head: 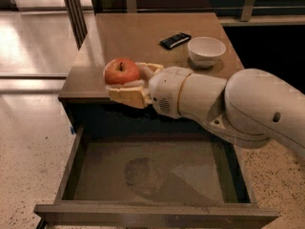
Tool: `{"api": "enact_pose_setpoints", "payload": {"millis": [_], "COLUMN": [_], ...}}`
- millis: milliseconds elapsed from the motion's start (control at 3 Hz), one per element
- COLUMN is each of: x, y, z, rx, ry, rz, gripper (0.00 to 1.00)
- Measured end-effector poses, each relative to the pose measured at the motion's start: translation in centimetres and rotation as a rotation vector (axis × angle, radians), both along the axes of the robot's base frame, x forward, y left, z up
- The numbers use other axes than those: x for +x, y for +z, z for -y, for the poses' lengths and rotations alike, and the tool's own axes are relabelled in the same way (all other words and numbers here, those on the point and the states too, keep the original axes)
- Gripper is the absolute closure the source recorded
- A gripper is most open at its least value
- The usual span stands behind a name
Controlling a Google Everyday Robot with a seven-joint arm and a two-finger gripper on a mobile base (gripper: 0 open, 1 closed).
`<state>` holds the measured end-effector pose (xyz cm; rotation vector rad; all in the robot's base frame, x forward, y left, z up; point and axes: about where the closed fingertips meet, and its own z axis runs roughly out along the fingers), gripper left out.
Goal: Place apple into top drawer
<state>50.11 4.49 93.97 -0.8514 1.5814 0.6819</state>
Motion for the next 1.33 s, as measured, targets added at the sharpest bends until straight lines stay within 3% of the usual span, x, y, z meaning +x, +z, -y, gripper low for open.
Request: {"api": "enact_pose_setpoints", "payload": {"millis": [333, 667, 1333], "x": [-2.2, -2.2, -3.0], "y": [-2.7, -2.6, -7.9], "z": [-0.1, -0.4, 5.2], "rx": [-0.007, -0.012, -0.008], "ry": [-0.019, -0.01, -0.171], "rz": [-0.051, -0.051, -0.144], "gripper": [1.0, 1.0, 1.0]}}
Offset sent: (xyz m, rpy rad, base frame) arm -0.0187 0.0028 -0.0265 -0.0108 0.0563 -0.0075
